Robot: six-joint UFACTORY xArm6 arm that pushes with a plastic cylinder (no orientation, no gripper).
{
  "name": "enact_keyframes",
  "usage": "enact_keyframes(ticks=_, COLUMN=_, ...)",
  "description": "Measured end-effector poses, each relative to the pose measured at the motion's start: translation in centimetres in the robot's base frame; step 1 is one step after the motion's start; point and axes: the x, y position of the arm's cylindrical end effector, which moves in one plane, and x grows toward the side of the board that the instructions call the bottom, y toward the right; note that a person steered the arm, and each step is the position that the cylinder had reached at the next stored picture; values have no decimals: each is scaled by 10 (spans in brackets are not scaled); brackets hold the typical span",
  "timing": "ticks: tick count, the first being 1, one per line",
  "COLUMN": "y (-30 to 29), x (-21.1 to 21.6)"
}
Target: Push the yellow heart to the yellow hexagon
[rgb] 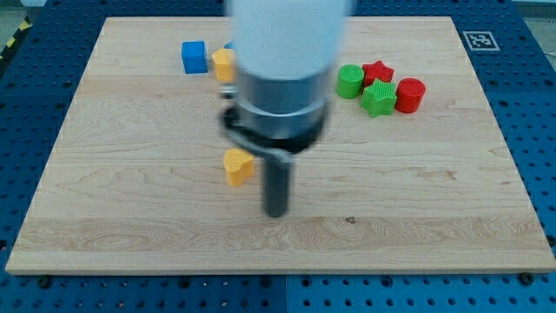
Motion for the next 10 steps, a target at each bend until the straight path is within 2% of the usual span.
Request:
enact_keyframes(ticks=4, y=-43, x=-72)
enact_keyframes(ticks=10, y=-25, x=-145)
